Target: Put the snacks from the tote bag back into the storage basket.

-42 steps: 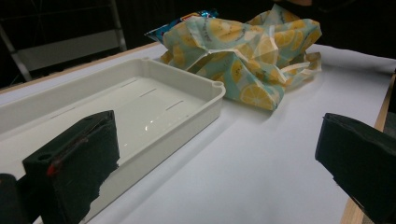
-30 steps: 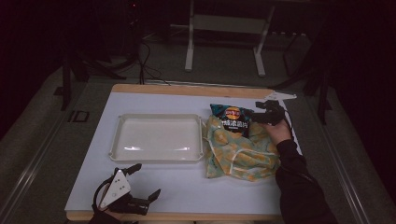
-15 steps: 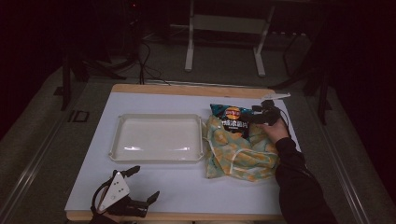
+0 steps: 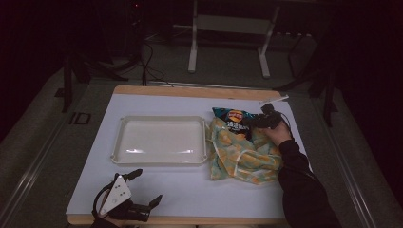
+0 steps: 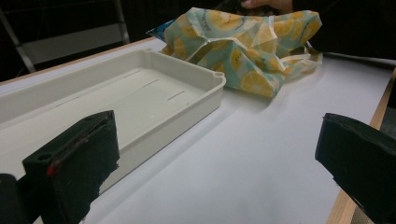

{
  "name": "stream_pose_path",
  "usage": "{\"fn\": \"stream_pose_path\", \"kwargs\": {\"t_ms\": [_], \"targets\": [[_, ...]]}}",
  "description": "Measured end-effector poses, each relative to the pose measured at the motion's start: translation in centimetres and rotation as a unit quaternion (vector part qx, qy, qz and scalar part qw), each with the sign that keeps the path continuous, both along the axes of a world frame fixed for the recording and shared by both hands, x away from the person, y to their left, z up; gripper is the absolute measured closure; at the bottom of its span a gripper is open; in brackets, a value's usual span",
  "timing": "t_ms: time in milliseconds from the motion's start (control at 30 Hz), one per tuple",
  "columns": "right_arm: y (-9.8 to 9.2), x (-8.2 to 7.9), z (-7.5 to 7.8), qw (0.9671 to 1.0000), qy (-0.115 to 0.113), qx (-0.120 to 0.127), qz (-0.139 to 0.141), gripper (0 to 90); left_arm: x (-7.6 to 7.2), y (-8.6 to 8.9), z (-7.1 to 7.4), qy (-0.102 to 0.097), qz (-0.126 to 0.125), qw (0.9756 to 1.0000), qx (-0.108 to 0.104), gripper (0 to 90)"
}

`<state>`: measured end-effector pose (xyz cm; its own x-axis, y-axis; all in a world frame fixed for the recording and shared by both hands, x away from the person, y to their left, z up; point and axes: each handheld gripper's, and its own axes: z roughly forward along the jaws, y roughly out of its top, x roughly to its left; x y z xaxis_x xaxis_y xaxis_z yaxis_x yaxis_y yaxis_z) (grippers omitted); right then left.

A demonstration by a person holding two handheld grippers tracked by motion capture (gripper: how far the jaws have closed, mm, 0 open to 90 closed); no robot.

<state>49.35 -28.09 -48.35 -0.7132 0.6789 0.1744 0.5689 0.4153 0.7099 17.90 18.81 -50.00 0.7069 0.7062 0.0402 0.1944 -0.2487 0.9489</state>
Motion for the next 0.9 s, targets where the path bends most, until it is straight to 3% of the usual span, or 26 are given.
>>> {"fn": "stream_pose_path", "kwargs": {"t_ms": [33,67,133,400,900], "targets": [[0.1,0.0,0.0,1.0000,-0.002,-0.009,-0.001,71.1,0.0,0.0,0.0,0.000,0.000,1.0000,0.000,0.1],[0.2,-0.2,0.1,0.9998,-0.007,-0.019,0.002,86.0,0.0,0.0,0.0,0.000,0.000,1.0000,0.000,0.1],[0.5,-0.3,0.2,0.9995,-0.008,-0.031,-0.002,88.5,0.0,0.0,0.0,0.000,0.000,1.0000,0.000,0.1],[0.8,-1.5,1.9,0.9986,-0.036,-0.038,-0.006,89.9,0.0,0.0,0.0,-0.001,-0.001,1.0000,0.001,0.1],[-0.1,-4.5,5.7,0.9960,-0.089,-0.008,-0.001,90.0,0.0,-0.1,0.0,-0.001,0.000,1.0000,0.004,0.1]]}}
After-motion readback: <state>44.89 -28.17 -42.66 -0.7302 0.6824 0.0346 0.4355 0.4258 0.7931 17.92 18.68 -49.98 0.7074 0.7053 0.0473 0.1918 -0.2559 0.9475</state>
